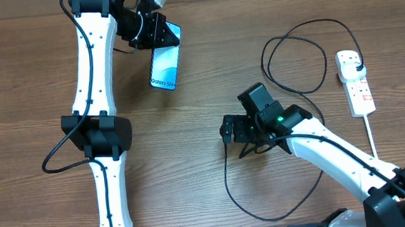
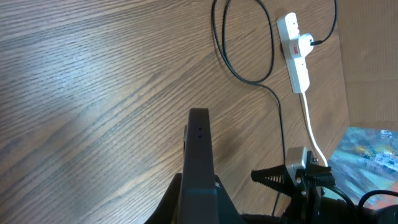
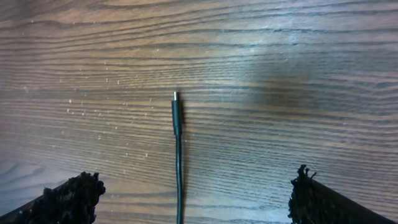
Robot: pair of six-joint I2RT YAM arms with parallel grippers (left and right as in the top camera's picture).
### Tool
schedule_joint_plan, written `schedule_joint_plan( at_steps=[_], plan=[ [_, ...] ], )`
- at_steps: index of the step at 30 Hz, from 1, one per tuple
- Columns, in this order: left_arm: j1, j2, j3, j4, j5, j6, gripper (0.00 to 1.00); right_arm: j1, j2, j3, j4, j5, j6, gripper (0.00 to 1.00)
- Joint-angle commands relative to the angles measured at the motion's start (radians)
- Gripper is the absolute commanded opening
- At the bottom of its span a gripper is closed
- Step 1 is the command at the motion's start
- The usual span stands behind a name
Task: Plug charger to phone and switch on socket
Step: 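Lower the right gripper onto the black cable's connector end and grasp it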
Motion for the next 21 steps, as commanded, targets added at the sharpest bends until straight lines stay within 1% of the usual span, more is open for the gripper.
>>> schedule_joint_plan(
  at_steps=[1, 6, 10, 14, 17, 19, 21],
  plan=[
    [0.002, -0.006, 0.017, 0.016, 0.041, 0.017, 0.04, 0.014, -0.010, 0.016, 0.002, 0.048, 0.007, 1.00],
    [0.002, -0.006, 0.017, 0.045, 0.041, -0.016, 0.04, 0.014, -0.010, 0.026, -0.004, 0.053, 0.013, 1.00],
    [0.002, -0.006, 0.017, 0.058, 0.041, -0.017, 0.04, 0.016, 0.014, 0.107, -0.085, 0.054, 0.030, 1.00],
    [0.002, -0.006, 0.017, 0.064, 0.041, -0.032, 0.04, 0.021, 0.092, 0.235, -0.200, 0.054, 0.021, 1.00],
    [0.002, -0.006, 0.017, 0.064, 0.040, -0.035, 0.04, 0.036, 0.174, 0.317, -0.278, 0.050, -0.021, 0.99],
    [0.002, -0.006, 0.017, 0.064, 0.040, -0.035, 0.04, 0.050, 0.219, 0.337, -0.298, 0.055, -0.050, 1.00],
    [0.002, -0.006, 0.017, 0.063, 0.041, -0.039, 0.04, 0.063, 0.250, 0.336, -0.301, 0.072, -0.049, 1.00]
  ],
)
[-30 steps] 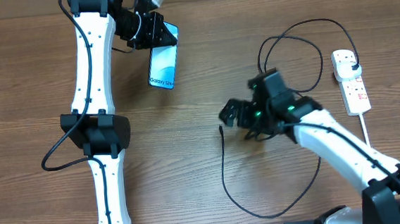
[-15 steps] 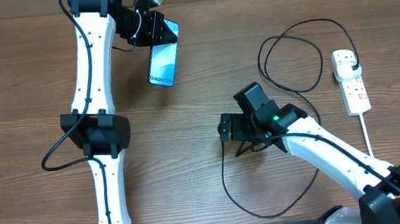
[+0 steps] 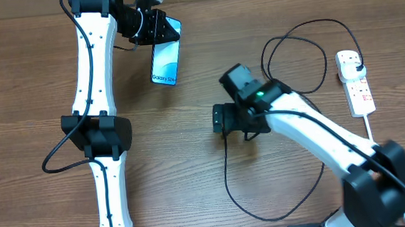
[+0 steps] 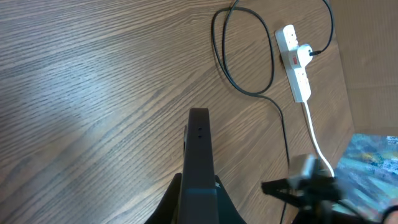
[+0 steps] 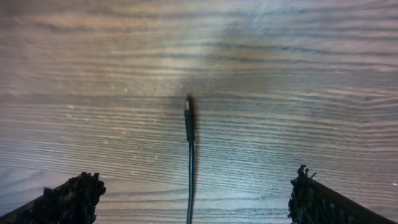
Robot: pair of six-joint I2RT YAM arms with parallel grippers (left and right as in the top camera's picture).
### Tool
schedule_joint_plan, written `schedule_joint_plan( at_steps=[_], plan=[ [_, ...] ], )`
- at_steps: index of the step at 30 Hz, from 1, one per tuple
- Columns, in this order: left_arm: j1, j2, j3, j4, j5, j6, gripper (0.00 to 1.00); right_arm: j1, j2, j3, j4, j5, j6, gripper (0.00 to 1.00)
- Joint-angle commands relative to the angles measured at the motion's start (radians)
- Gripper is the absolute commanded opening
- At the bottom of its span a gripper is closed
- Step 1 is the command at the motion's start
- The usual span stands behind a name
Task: Plug charger to phone and switch on socket
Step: 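Lower the right gripper onto the black cable's connector end and grasp it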
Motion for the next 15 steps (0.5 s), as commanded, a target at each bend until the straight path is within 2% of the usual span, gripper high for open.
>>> schedule_joint_plan(
  at_steps=[1, 15],
  plan=[
    [0.002, -0.006, 0.017, 0.002, 0.038, -0.026, 0.04, 0.027, 0.061, 0.017, -0.012, 0.033, -0.031, 1.00],
    [0.000, -0.006, 0.017, 0.002, 0.038, -0.055, 0.04, 0.029, 0.098, 0.015, 0.023, 0.037, -0.051, 1.00]
  ],
)
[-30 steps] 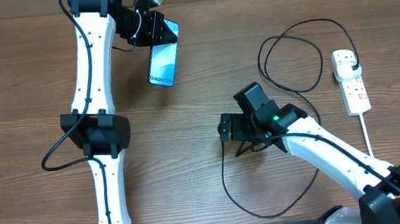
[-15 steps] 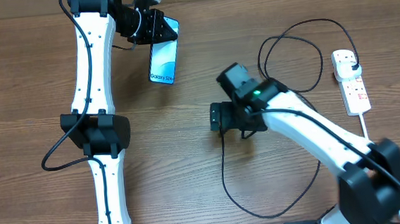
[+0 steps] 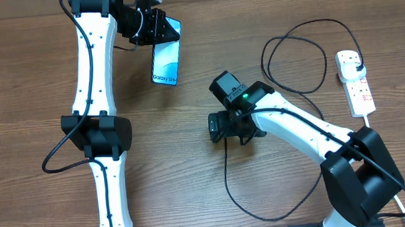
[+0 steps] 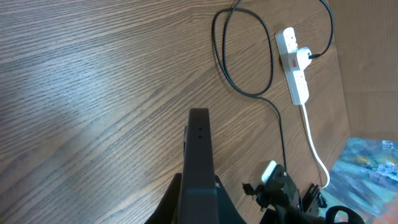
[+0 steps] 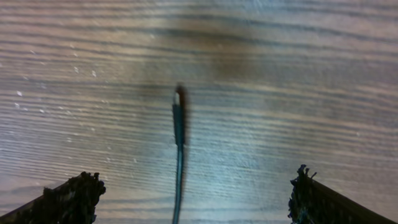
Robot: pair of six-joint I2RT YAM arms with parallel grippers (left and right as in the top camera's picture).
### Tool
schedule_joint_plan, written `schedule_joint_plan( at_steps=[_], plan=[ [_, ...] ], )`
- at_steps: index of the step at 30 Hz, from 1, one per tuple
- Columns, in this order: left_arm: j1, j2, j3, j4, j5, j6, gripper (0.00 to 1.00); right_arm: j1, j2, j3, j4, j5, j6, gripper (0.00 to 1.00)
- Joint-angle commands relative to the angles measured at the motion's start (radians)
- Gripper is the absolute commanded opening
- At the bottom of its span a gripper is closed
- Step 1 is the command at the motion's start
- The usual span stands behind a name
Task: Plug charger to phone and switch on socket
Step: 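Lower the right gripper onto the black cable's connector end and grasp it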
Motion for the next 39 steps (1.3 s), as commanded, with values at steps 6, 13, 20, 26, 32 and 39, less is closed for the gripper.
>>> schedule_joint_plan(
  at_steps=[6, 13, 20, 26, 32, 39],
  plan=[
    [0.000, -0.006, 0.017, 0.005, 0.038, -0.028, 0.04, 0.000, 0.062, 0.013, 0.049, 0.016, -0.019, 1.00],
    [0.000, -0.006, 0.017, 0.006, 0.038, -0.028, 0.04, 0.000, 0.112, 0.013, 0.071, 0.016, -0.019, 1.00],
    [0.000, -0.006, 0.017, 0.006, 0.038, -0.028, 0.04, 0.000, 0.138, 0.013, 0.061, 0.017, -0.050, 0.87],
    [0.000, -0.006, 0.017, 0.006, 0.038, -0.028, 0.04, 0.000, 0.148, 0.013, 0.063, 0.016, -0.053, 0.73],
    [0.000, -0.006, 0.017, 0.006, 0.038, -0.028, 0.04, 0.000, 0.149, 0.013, 0.063, 0.016, -0.053, 0.60],
    [0.000, -0.006, 0.017, 0.006, 0.037, -0.027, 0.04, 0.000, 0.149, 0.013, 0.066, 0.014, -0.053, 0.38]
  ],
)
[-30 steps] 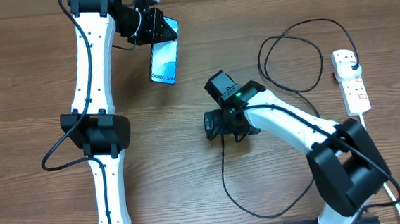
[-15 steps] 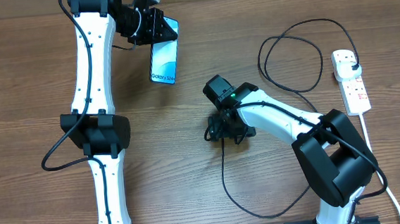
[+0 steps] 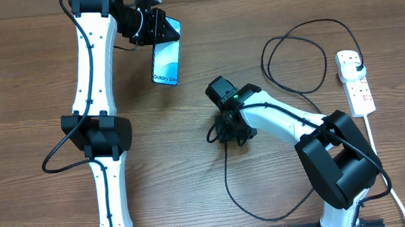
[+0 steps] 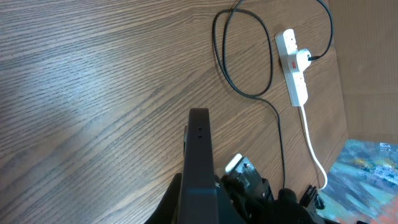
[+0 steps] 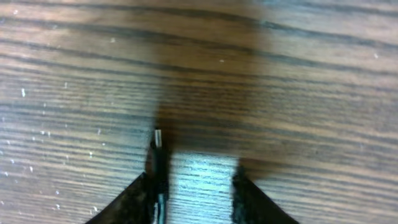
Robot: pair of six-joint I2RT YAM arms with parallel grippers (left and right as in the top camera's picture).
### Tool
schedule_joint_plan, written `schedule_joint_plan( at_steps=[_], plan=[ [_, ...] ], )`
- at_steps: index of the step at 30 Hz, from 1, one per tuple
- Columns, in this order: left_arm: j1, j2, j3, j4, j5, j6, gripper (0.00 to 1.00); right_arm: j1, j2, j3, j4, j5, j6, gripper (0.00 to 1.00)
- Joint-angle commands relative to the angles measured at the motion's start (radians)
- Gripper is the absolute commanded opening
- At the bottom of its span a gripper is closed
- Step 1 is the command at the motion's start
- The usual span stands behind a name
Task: Plug charger to phone and switch on socket
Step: 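Lower the right gripper onto the black cable's connector end and grasp it, then lift the cable connector with the right gripper toward the phone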
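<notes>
The phone (image 3: 165, 63), its screen lit, hangs at the far left with my left gripper (image 3: 161, 32) shut on its top end. In the left wrist view it shows edge-on as a dark slab (image 4: 199, 152). The black charger cable (image 3: 226, 170) ends in a small plug (image 5: 158, 144) on the table. My right gripper (image 3: 224, 133) is down at the table around that plug. Its jaws are narrowed but still apart, and the plug lies against the inner side of the left finger (image 5: 134, 200). Far right lies the white socket strip (image 3: 355, 83), with the charger adapter in it.
The cable makes a large loop (image 3: 295, 53) between my right arm and the strip, and another bend near the front edge (image 3: 267, 216). The strip's white lead (image 3: 370, 134) runs toward the front right. My left arm's lower links (image 3: 100, 135) stand at the left.
My right gripper was wide open above the plug. It is now low on the table, its jaws drawn in on either side of the plug. The left gripper and phone have not moved.
My right gripper was wide open over the cable end, to the right of centre. Then it was further left, with the plug still between its fingers in the wrist view. Now it is lowered around the plug. My left gripper held the phone at every moment.
</notes>
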Motion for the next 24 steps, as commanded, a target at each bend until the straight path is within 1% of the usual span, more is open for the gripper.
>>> schedule_joint_plan(
  at_steps=[1, 5, 8, 10, 12, 16, 21, 24],
  plan=[
    [0.000, -0.006, 0.017, 0.005, 0.037, -0.013, 0.04, 0.000, 0.010, 0.013, 0.004, 0.000, -0.002, 0.36],
    [0.000, -0.006, 0.017, 0.005, 0.037, -0.013, 0.04, 0.000, 0.010, 0.013, 0.007, 0.000, -0.002, 0.27],
    [0.000, -0.006, 0.017, 0.005, 0.037, -0.013, 0.04, 0.000, 0.010, 0.013, 0.011, -0.004, -0.002, 0.22],
    [0.000, -0.006, 0.017, 0.005, 0.037, -0.013, 0.04, 0.000, 0.010, 0.013, 0.012, -0.005, -0.002, 0.16],
    [0.000, -0.006, 0.017, 0.005, 0.037, -0.013, 0.04, 0.000, 0.010, 0.013, 0.012, -0.005, 0.000, 0.13],
    [0.000, -0.006, 0.017, 0.005, 0.037, -0.013, 0.04, 0.000, 0.010, 0.013, 0.015, -0.005, 0.002, 0.11],
    [0.000, -0.006, 0.017, 0.004, 0.037, -0.013, 0.04, 0.000, 0.010, 0.013, 0.016, -0.008, 0.002, 0.04],
    [0.000, -0.006, 0.017, 0.004, 0.037, -0.013, 0.04, 0.000, 0.010, 0.013, 0.018, -0.008, 0.002, 0.04]
  ],
)
